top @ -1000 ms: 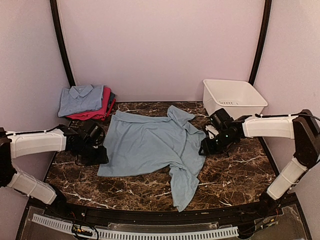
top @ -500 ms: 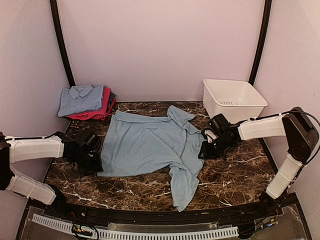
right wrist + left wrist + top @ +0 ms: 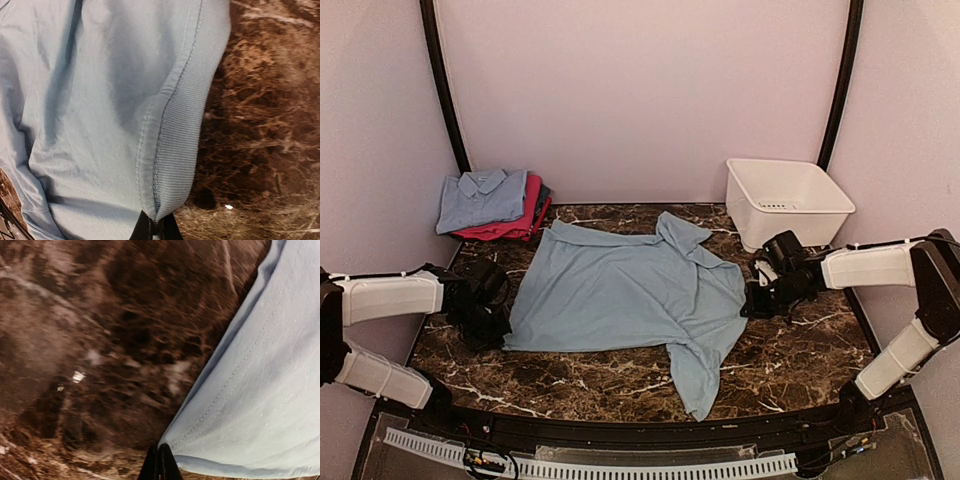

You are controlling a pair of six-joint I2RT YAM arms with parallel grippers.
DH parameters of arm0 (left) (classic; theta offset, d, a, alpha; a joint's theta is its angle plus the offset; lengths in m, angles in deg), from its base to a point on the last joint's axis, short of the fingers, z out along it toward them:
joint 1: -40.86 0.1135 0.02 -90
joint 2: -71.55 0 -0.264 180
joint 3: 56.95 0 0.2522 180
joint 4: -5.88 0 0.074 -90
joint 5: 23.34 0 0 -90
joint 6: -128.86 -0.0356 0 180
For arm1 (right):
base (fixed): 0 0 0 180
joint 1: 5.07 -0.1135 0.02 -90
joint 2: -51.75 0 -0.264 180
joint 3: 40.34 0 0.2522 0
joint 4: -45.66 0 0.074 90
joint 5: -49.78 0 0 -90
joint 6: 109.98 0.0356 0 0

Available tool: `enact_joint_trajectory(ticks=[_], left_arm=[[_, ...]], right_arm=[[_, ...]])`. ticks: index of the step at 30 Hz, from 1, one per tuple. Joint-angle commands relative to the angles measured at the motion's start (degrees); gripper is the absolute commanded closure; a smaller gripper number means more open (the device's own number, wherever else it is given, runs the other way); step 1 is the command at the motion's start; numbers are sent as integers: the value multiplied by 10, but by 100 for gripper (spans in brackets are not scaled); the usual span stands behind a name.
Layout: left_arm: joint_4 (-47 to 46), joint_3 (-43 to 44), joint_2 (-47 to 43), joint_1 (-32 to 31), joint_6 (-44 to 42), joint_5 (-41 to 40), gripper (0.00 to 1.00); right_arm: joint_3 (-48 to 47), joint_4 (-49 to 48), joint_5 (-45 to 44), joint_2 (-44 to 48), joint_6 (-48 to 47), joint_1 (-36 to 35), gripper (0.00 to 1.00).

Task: Fold and stack the mixed laundry pile
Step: Smooth out the flattened T-shirt at the center of the board.

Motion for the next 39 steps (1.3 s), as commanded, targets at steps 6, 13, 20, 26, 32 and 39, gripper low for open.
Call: enact_joint_trajectory(ticks=[6,13,20,26,32,39], left_arm=[[95,35,-44,70,-5,-89,100],[86,52,-42,88,-41,-87,80],[71,98,-144,88,-141,-66,72],[-140,119,-82,-88,-310,175,48],[-176,270,119,-245,-485,209,49],[-143,490,330,-326,-609,254,51]], right_arm=[[33,37,-62,82,15,44,100],[21,46,-33,66,-10,46,100],[-5,62,-54,61,-37,51,100],[-36,52,-10,23,-52,51,100],[-95,57,17,-31,-78,66,100],[-102,46,36,-57,-84,69,100]])
